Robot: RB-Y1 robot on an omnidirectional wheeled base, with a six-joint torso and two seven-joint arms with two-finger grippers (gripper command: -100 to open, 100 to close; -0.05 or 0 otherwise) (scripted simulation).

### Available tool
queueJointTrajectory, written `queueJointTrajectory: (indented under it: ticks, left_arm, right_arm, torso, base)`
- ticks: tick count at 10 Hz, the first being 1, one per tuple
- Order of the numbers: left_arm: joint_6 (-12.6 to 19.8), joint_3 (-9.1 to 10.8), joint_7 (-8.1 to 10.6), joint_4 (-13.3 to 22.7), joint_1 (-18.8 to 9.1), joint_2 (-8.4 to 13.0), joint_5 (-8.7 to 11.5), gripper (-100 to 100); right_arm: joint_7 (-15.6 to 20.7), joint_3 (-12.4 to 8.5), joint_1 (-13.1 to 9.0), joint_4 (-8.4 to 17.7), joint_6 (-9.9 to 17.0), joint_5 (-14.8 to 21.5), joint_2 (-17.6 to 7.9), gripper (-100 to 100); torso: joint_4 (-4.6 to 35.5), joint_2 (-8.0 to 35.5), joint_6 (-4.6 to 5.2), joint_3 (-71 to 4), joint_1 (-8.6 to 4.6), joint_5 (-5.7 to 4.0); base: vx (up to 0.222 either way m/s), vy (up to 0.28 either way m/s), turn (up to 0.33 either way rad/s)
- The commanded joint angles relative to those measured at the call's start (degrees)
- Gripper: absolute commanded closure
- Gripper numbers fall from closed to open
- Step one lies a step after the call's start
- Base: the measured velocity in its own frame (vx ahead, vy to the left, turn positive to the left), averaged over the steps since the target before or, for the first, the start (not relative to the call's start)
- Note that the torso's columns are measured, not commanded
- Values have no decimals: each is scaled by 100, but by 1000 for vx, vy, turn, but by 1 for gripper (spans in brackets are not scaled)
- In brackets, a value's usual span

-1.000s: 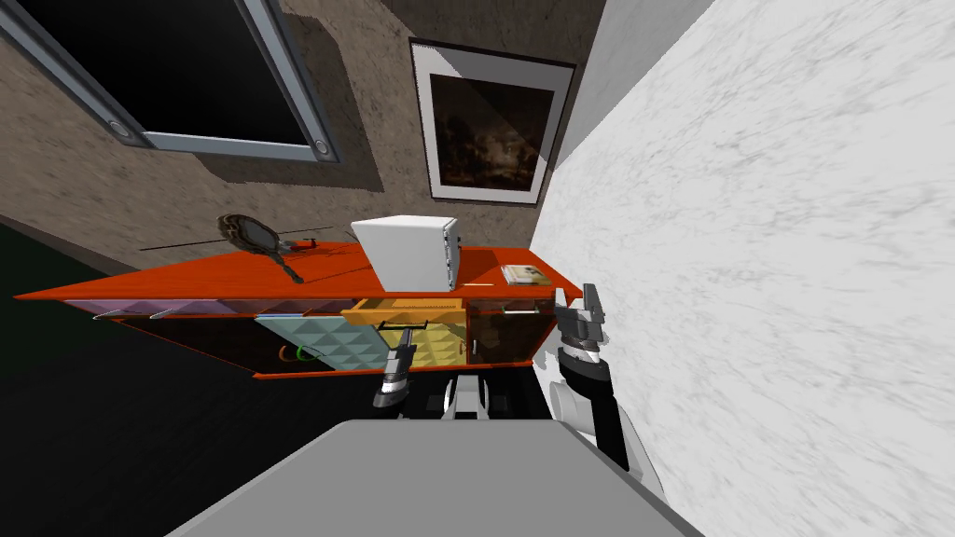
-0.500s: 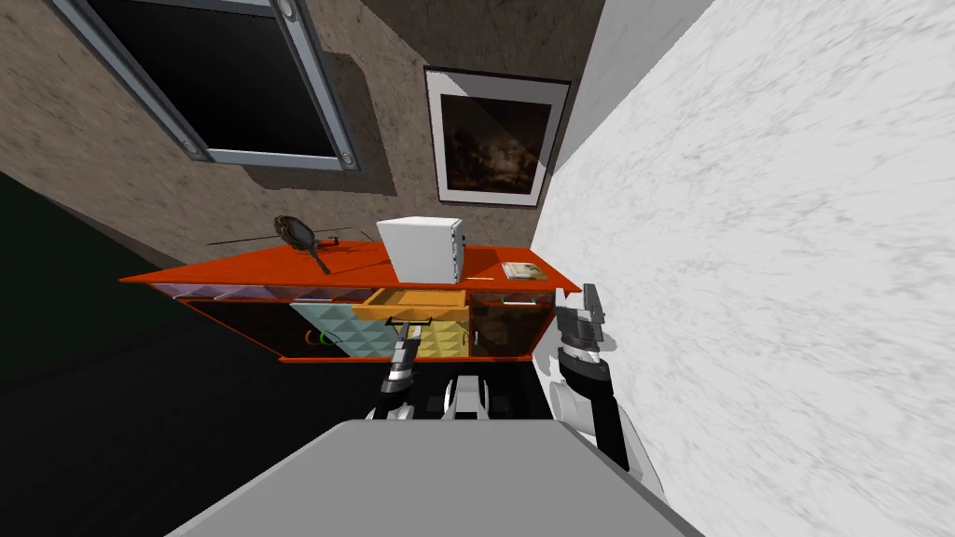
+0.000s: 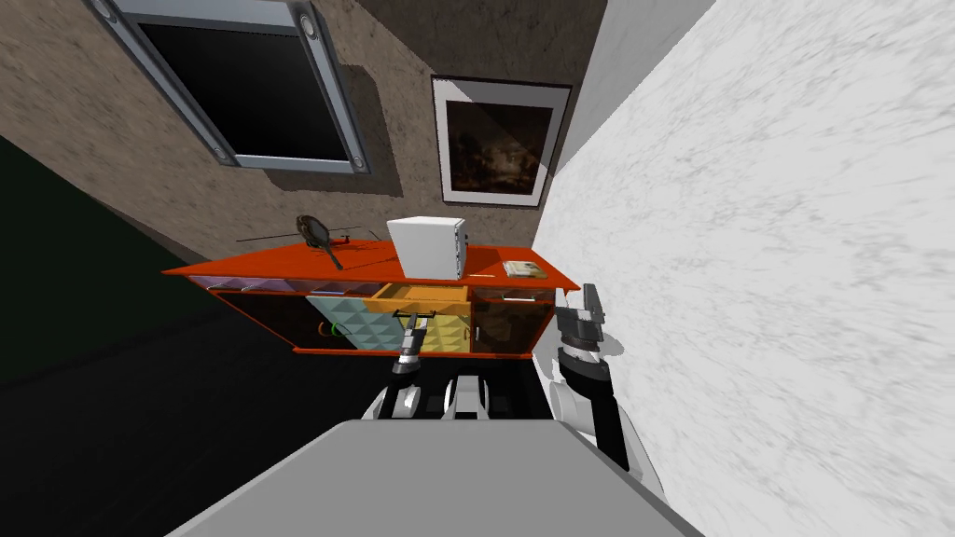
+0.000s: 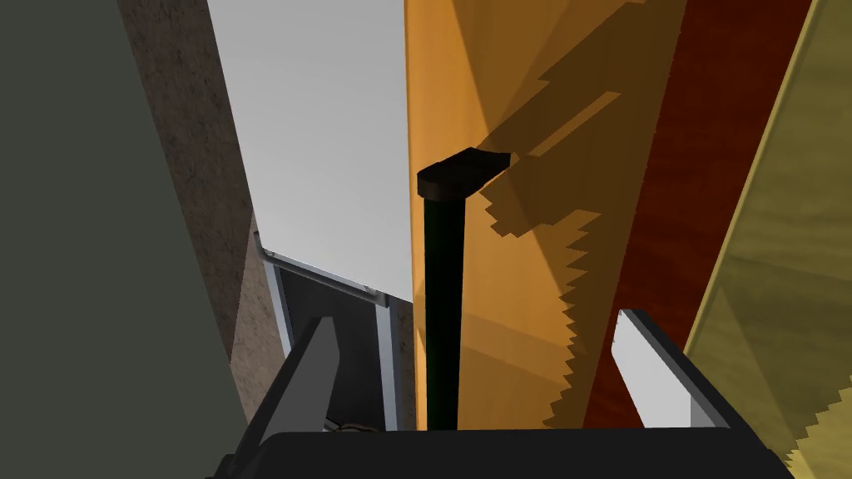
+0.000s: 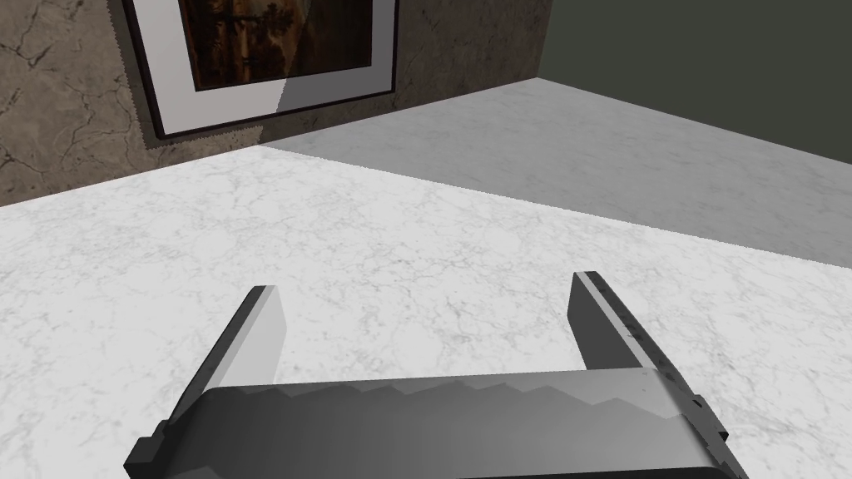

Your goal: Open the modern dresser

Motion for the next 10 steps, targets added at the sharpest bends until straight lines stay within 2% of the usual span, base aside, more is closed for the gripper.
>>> queueJointTrajectory:
  ticks: [1, 2, 3, 5, 6, 7, 8, 9, 10]
  left_arm:
    - [67, 97, 48, 416, -482, -21, -46, -100]
    - [67, 97, 48, 416, -574, -21, -46, -100]
    - [149, 192, 93, 606, -739, -40, -90, -100]
    - [149, 192, 93, 794, -1058, -40, -90, -100]
    - [231, 287, 138, 1042, -1215, -60, -134, -100]
    - [231, 287, 138, 1173, -1385, -60, -134, -100]
    - [231, 287, 138, 1173, -1549, -60, -134, -100]
    - [313, 382, 183, 1496, -1743, -79, -178, -100]
    - [313, 382, 183, 1552, -1928, -79, -178, -100]
  right_arm:
    - [0, -1, 0, 0, 0, 0, 0, 0]
    - [0, 0, 0, 0, 0, 0, 0, 0]
    - [0, 0, 0, 0, 0, 0, 0, 0]
    - [0, 0, 0, 0, 0, 0, 0, 0]
    - [0, 0, 0, 0, 0, 0, 0, 0]
    - [0, 0, 0, 0, 0, 0, 0, 0]
    - [0, 0, 0, 0, 0, 0, 0, 0]
    - [0, 0, 0, 0, 0, 0, 0, 0]
    - [0, 0, 0, 0, 0, 0, 0, 0]
  torso:
    - [0, 7, -3, 3, 6, 2]
    - [2, 11, 1, 6, -2, 1]
    - [1, 2, 2, 1, -8, -1]
    - [4, 11, 1, 7, -5, -1]
    - [5, 1, 5, 0, -11, -3]
    - [7, 17, 1, 8, -12, -4]
    - [5, 13, 2, 8, -9, -2]
    - [18, 7, 13, 2, -19, -8]
    - [16, 24, 6, 13, -21, -8]
  base:
    - [-77, 3, 69]
    - [-44, -1, -15]
    - [-80, 5, 117]
    - [-60, 0, 33]
    - [-87, -2, 116]
    - [-80, -2, 77]
    - [-37, -5, 9]
    - [-72, 1, 116]
    - [-79, -6, 58]
